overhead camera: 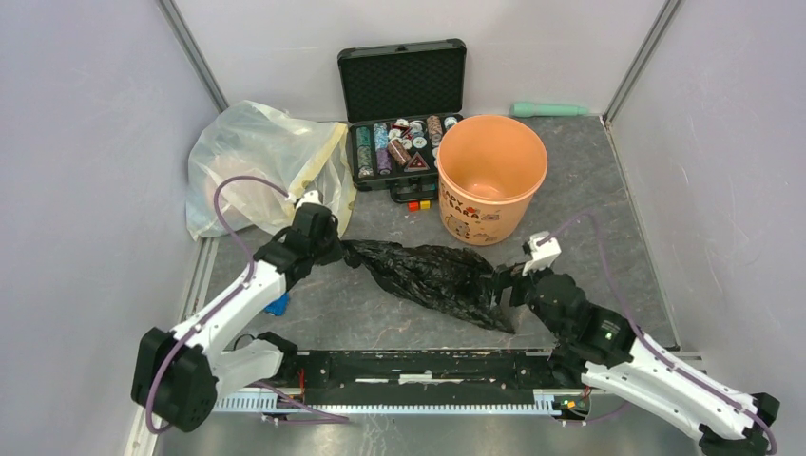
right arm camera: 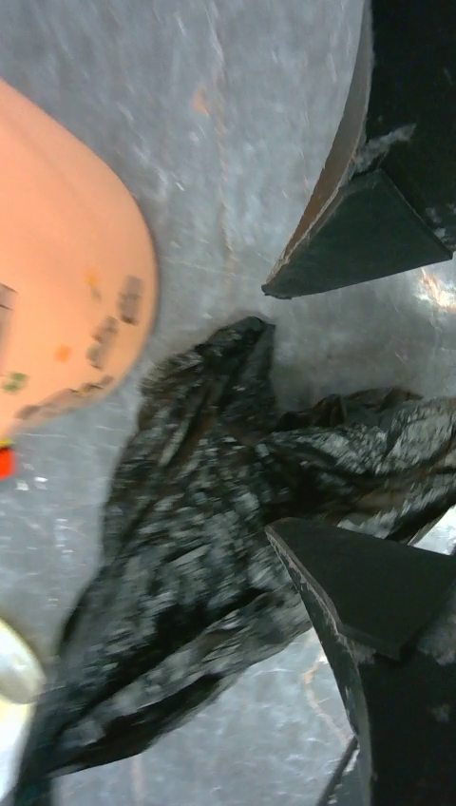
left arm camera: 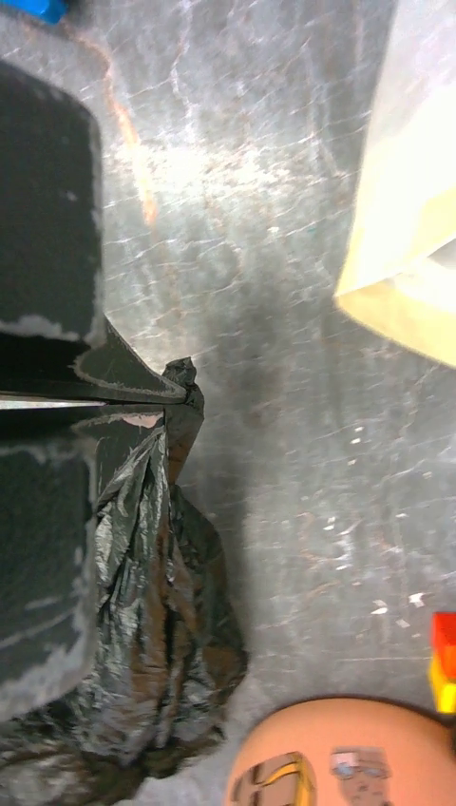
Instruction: Put the trash bags into the trash bin
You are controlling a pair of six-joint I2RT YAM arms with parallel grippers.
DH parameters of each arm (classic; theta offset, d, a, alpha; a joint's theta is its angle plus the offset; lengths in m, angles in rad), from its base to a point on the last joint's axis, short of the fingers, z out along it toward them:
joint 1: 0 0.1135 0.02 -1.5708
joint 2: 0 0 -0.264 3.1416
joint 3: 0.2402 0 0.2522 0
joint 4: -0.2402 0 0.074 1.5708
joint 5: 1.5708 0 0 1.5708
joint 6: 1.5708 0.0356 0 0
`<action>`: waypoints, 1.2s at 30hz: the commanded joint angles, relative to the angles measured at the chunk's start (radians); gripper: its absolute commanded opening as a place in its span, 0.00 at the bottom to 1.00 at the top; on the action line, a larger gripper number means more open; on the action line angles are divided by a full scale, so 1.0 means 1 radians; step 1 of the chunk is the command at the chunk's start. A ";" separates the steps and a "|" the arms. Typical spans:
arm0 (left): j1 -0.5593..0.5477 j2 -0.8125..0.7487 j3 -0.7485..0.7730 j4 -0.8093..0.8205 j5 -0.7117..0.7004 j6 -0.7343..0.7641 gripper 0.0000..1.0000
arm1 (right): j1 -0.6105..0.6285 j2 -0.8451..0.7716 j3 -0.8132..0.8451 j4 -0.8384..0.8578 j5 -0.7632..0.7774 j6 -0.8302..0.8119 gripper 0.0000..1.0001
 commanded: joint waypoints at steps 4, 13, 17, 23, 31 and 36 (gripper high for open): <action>0.114 0.272 0.237 0.065 -0.008 0.131 0.18 | 0.004 0.012 -0.163 0.219 -0.265 0.104 0.93; 0.013 0.146 0.320 -0.095 -0.009 0.141 0.98 | 0.004 0.172 -0.273 0.490 -0.461 0.151 0.76; -0.011 -0.038 0.211 -0.068 0.132 0.116 0.91 | 0.005 0.255 -0.302 0.708 -0.625 0.175 0.68; -0.080 -0.253 0.040 0.053 0.398 0.065 0.84 | 0.156 0.465 -0.176 0.877 -0.748 0.098 0.71; -0.254 -0.267 -0.005 0.118 0.370 0.086 0.80 | 0.245 0.345 -0.163 0.834 -0.600 -0.014 0.97; -0.375 -0.234 -0.004 0.168 0.338 0.152 0.69 | 0.244 0.186 -0.145 0.521 -0.328 -0.007 0.98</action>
